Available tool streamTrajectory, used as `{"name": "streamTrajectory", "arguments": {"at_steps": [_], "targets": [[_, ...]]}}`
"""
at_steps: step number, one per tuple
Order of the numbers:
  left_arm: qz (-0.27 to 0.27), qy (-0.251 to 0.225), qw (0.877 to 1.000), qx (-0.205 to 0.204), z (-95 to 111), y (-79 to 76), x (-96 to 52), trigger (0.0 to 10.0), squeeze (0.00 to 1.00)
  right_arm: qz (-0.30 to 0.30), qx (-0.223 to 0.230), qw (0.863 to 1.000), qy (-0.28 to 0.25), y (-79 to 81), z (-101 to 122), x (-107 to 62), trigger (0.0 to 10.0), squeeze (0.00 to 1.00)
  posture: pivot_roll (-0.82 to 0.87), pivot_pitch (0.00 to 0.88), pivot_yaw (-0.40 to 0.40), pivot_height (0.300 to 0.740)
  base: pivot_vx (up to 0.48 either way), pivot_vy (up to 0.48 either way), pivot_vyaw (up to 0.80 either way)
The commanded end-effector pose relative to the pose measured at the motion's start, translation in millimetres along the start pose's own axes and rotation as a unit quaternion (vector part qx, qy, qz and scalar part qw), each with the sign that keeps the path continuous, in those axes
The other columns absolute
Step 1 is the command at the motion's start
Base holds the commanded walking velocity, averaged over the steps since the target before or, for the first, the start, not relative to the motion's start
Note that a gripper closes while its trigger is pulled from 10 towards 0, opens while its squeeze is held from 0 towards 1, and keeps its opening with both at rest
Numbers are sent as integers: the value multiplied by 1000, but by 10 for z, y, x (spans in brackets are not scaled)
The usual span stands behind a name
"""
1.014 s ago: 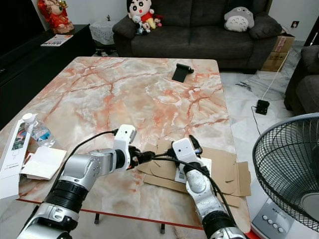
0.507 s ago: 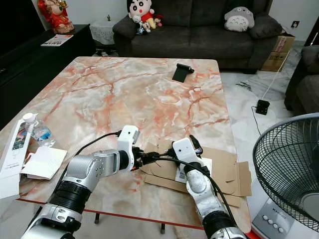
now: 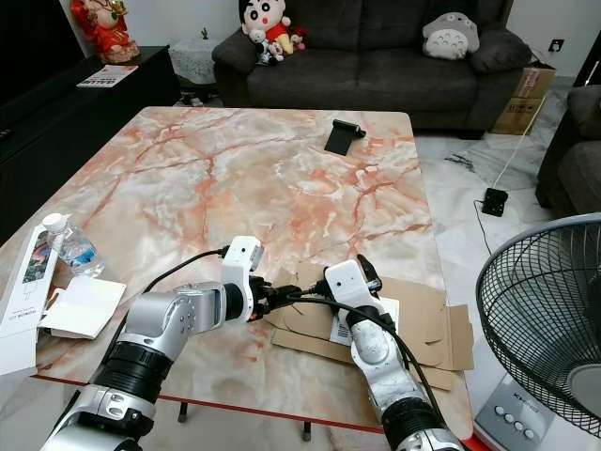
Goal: Picking trash to rubbish bin
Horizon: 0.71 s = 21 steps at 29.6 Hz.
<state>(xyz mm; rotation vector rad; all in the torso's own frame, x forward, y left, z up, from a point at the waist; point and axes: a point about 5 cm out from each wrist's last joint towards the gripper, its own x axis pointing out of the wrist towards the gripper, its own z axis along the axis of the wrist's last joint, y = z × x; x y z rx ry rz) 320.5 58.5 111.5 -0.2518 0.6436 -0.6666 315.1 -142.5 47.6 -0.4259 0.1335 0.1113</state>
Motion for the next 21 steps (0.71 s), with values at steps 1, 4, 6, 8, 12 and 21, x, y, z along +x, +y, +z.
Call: {"name": "streamTrajectory", "arguments": {"at_steps": [1, 4, 6, 8, 12, 21], "targets": [[7, 5, 1000, -6, -18, 34, -26, 0, 0, 5, 0, 1000, 16, 21, -54, -17, 10000, 0, -73, 19, 75, 740, 0, 0, 0], [8, 5, 1000, -6, -20, 34, -28, 0, 0, 4, 0, 1000, 16, 14, -52, -13, 10000, 0, -72, 20, 73, 740, 0, 0, 0], [8, 5, 1000, -7, -20, 34, -28, 0, 0, 3, 0, 1000, 16, 11, -51, -13, 10000, 0, -72, 20, 73, 740, 0, 0, 0], [8, 5, 1000, -7, -20, 33, -27, 0, 0, 3, 0, 1000, 16, 6, -51, -12, 10000, 0, -72, 21, 74, 740, 0, 0, 0], [8, 6, 1000, -7, -23, 34, -26, 0, 0, 1, 0, 1000, 17, -1, -54, -12, 10000, 0, -72, 21, 74, 740, 0, 0, 0], [7, 9, 1000, -8, -45, 36, -21, 0, 0, -2, 1, 1000, 16, -18, -48, -6, 10000, 0, -71, 25, 74, 740, 0, 0, 0]]}}
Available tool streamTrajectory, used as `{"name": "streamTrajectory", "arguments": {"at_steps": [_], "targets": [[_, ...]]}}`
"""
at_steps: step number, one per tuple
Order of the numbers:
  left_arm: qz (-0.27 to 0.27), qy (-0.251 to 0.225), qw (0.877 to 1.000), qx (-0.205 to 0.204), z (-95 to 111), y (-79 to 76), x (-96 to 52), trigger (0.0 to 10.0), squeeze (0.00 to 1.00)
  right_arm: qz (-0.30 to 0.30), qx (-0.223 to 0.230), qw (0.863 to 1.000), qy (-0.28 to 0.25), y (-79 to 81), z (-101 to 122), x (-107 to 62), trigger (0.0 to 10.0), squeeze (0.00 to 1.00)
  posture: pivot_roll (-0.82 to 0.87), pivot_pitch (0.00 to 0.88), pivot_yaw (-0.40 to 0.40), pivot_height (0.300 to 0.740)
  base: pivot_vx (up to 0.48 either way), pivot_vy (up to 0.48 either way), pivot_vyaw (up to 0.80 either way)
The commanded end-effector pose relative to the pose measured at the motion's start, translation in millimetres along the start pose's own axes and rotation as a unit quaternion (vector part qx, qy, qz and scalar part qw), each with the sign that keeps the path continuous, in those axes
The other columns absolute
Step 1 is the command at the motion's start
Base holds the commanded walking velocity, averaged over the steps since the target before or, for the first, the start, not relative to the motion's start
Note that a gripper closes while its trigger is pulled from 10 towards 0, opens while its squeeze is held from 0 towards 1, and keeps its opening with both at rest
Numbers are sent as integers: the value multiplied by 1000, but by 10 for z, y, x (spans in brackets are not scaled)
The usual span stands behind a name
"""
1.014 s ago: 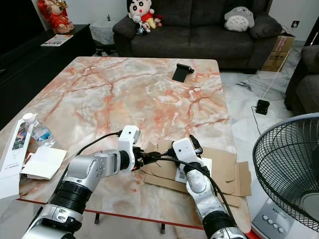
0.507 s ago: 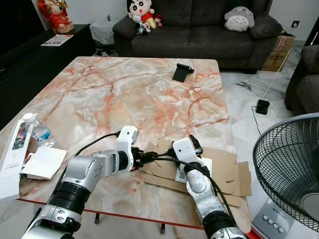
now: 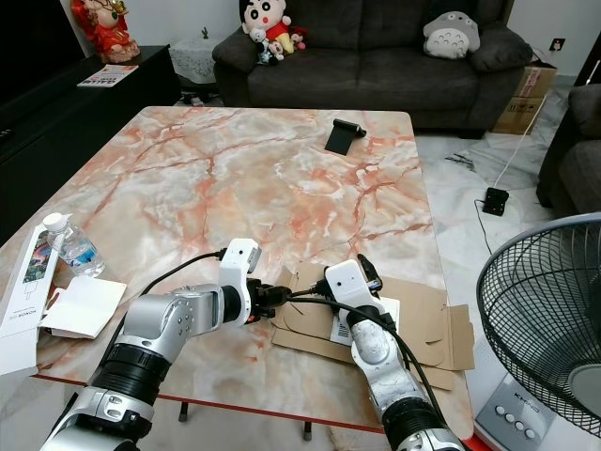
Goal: Picking trash to rubbish bin
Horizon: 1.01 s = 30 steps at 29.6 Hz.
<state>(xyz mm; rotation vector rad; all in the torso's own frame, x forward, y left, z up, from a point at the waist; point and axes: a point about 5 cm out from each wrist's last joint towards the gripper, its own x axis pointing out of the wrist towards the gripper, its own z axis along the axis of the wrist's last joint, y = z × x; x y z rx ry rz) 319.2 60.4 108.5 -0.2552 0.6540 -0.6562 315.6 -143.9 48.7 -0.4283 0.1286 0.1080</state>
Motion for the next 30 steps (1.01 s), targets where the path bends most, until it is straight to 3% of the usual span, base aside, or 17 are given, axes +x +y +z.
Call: {"name": "streamTrajectory", "arguments": {"at_steps": [1, 12, 19, 24, 26, 28, 30], "targets": [[3, 6, 1000, -3, -15, 16, -16, 0, 0, 1, 2, 1000, 18, -1, -51, -8, 10000, 0, -71, 25, 74, 740, 0, 0, 0], [3, 5, 1000, -2, -11, 19, -21, 0, 0, 0, 3, 1000, 13, -5, -22, 6, 10000, 0, -68, 24, 75, 740, 0, 0, 0], [6, 1, 1000, 3, -17, 29, -25, 0, 0, -39, 95, 994, -24, -116, 206, 88, 10000, 0, -67, 23, 72, 740, 0, 0, 0], [8, -8, 1000, 12, 1, 35, -29, 0, 0, -75, 176, 979, -78, -277, 488, 145, 10000, 0, -65, 19, 71, 740, 0, 0, 0], [7, -35, 999, 26, 55, 31, -39, 0, 0, -88, 192, 972, -103, -352, 606, 159, 10000, 0, -65, 19, 71, 740, 0, 0, 0], [19, -103, 994, 45, 208, 24, -73, 4392, 0, -98, 201, 966, -132, -426, 739, 164, 10000, 0, -66, 15, 70, 740, 0, 0, 0], [32, -121, 991, 45, 250, 39, -84, 4392, 0, -98, 202, 965, -137, -439, 765, 163, 10000, 0, -66, 15, 70, 740, 0, 0, 0]]}}
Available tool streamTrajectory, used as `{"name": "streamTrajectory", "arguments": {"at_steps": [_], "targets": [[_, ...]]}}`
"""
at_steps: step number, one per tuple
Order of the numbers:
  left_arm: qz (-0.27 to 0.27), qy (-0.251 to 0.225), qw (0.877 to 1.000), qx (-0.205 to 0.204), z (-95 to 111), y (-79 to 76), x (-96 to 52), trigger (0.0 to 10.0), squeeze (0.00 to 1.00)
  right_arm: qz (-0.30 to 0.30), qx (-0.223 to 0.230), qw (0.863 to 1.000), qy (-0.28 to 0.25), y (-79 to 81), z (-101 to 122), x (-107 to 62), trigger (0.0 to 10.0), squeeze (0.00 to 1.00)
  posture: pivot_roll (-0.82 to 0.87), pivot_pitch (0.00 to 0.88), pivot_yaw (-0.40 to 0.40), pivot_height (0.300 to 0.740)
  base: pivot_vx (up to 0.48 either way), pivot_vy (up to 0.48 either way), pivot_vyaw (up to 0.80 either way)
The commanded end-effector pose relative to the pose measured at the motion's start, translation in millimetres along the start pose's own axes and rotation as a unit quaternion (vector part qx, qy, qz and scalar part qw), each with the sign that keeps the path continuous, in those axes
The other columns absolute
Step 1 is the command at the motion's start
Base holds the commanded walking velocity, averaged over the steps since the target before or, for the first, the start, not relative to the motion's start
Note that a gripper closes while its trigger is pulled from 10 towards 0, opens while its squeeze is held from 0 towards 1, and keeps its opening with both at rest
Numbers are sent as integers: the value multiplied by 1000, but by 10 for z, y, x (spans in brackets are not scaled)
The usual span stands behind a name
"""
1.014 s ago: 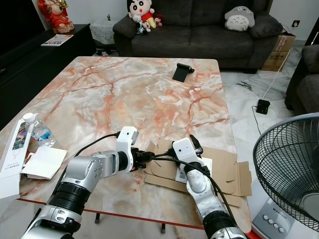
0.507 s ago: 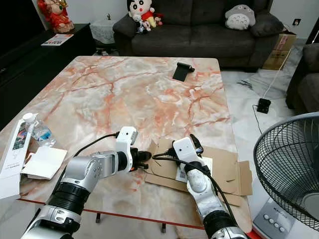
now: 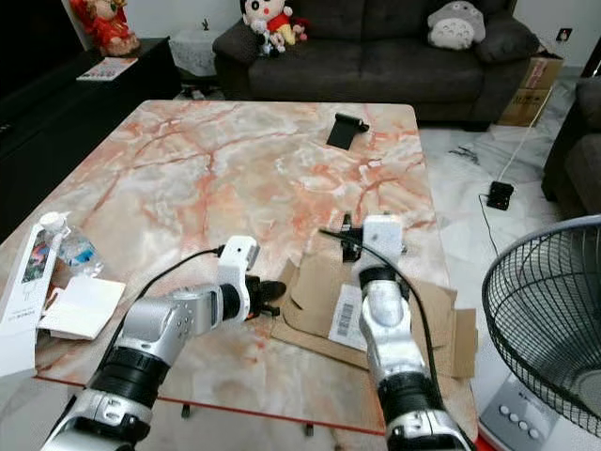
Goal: Picking trash to rubbish bin
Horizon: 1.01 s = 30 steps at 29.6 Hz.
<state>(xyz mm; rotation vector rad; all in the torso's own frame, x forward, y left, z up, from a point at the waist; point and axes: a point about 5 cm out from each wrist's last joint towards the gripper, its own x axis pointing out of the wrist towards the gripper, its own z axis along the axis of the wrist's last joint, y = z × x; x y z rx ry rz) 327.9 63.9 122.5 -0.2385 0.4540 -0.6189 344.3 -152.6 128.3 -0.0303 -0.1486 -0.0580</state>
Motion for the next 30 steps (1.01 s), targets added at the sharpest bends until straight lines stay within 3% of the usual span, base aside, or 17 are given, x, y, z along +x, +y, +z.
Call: {"name": "streamTrajectory", "arguments": {"at_steps": [1, 3, 6, 7, 11, 15, 16, 20, 24, 30], "targets": [[33, -42, 998, 18, 122, 67, -33, 10000, 0, 3, 10, 1000, -13, 30, 71, 21, 10000, 0, -66, 15, 70, 740, 0, 0, 0], [75, -95, 992, 26, 248, 159, -68, 10000, 0, 9, 18, 999, -28, 52, 129, 33, 10000, 0, -66, 15, 70, 740, 0, 0, 0], [99, -120, 986, 51, 310, 204, -96, 10000, 0, 13, 25, 999, -33, 62, 148, 30, 10000, 0, -64, 6, 65, 740, 0, 0, 0], [124, -149, 979, 58, 360, 255, -127, 10000, 0, 18, 28, 999, -37, 82, 165, 21, 10000, 0, -64, 6, 65, 740, 0, 0, 0], [158, -190, 967, 66, 429, 323, -176, 10000, 0, 21, 27, 999, -34, 110, 153, 10, 10000, 0, -64, 6, 65, 740, 0, 0, 0], [201, -241, 946, 81, 508, 392, -261, 10000, 0, 25, 24, 999, -29, 140, 114, -9, 10000, 0, -69, 0, 64, 740, 0, 0, 0], [221, -253, 936, 105, 531, 409, -287, 10000, 0, 28, 21, 999, -28, 154, 101, -16, 10000, 0, -72, 0, 64, 740, 0, 0, 0], [236, -263, 925, 136, 537, 413, -297, 10000, 0, 31, 21, 999, -27, 166, 89, -24, 10000, 0, -73, 0, 63, 740, 0, 0, 0], [251, -290, 906, 179, 515, 371, -297, 10000, 0, 33, 19, 999, -12, 199, 0, -54, 10000, 0, -77, 0, 62, 740, 0, 0, 0], [254, -292, 898, 210, 368, 337, -245, 10000, 0, 43, 15, 999, 11, 260, -148, -124, 10000, 0, -81, 0, 60, 740, 0, 0, 0]]}}
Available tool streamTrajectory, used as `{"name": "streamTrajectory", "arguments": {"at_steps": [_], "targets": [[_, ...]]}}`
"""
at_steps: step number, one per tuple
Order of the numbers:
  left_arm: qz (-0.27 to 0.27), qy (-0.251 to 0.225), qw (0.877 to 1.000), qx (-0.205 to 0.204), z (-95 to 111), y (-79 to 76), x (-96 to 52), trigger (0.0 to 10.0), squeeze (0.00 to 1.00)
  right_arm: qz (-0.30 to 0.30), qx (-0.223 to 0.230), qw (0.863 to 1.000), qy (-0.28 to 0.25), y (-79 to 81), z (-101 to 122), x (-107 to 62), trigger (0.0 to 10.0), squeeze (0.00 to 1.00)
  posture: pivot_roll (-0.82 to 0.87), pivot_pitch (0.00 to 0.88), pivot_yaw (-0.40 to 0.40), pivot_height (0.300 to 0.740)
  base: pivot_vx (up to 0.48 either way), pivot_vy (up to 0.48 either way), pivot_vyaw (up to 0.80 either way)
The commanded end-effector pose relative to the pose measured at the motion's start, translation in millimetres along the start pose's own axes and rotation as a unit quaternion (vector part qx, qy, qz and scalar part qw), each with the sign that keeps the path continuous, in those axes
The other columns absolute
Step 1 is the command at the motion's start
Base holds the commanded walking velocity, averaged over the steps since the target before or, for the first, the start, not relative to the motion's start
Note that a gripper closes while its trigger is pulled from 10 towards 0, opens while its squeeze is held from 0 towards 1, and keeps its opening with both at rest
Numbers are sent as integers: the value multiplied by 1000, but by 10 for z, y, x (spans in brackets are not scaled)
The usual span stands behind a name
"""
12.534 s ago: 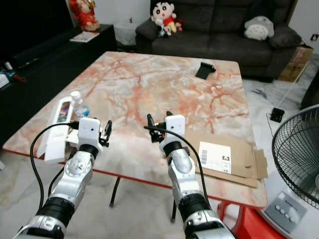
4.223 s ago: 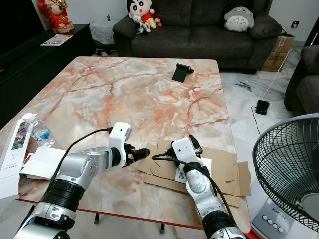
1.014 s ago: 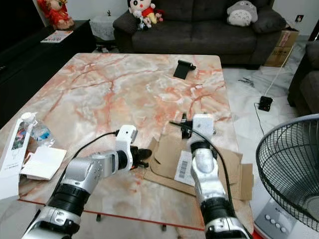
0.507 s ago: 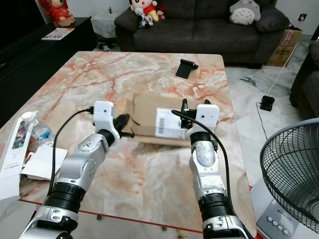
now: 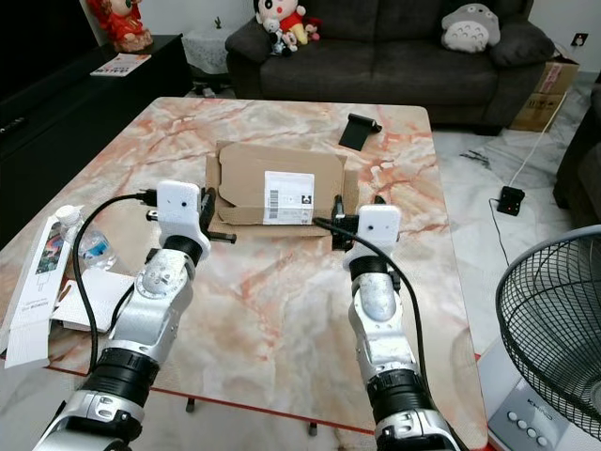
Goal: Picking trash to rubbish bin
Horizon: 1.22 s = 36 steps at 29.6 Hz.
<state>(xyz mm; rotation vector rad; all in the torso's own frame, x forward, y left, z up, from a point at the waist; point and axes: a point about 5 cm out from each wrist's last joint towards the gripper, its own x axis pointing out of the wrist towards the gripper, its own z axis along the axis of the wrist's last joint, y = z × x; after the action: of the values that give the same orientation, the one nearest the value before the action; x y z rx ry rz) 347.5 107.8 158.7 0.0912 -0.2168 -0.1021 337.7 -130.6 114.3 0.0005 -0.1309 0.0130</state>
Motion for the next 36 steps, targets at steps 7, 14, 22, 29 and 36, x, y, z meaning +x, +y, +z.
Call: {"name": "streamTrajectory", "arguments": {"at_steps": [7, 14, 22, 29, 36], "targets": [[2, -6, 1000, 11, -92, -24, -63, 10000, 0, 13, -1, 1000, 4, 67, -69, -50, 10000, 0, -82, 0, 56, 740, 0, 0, 0], [4, -15, 1000, 10, -96, -31, -65, 10000, 0, 14, -1, 1000, 2, 73, -64, -40, 10000, 0, -81, 0, 53, 740, 0, 0, 0], [3, -17, 1000, 7, -109, -40, -81, 10000, 0, 12, 1, 1000, -3, 57, -54, -43, 10000, 0, -82, 0, 53, 740, -292, 0, 0], [6, -20, 1000, 8, -106, -27, -79, 10000, 0, 12, 1, 1000, -3, 55, -56, -43, 10000, 0, -79, 0, 51, 740, -339, 0, 0], [8, -20, 1000, 9, -99, -15, -69, 10000, 0, 9, 0, 1000, -2, 33, -59, -45, 10000, 0, -79, 0, 52, 740, -335, 0, 0]]}}
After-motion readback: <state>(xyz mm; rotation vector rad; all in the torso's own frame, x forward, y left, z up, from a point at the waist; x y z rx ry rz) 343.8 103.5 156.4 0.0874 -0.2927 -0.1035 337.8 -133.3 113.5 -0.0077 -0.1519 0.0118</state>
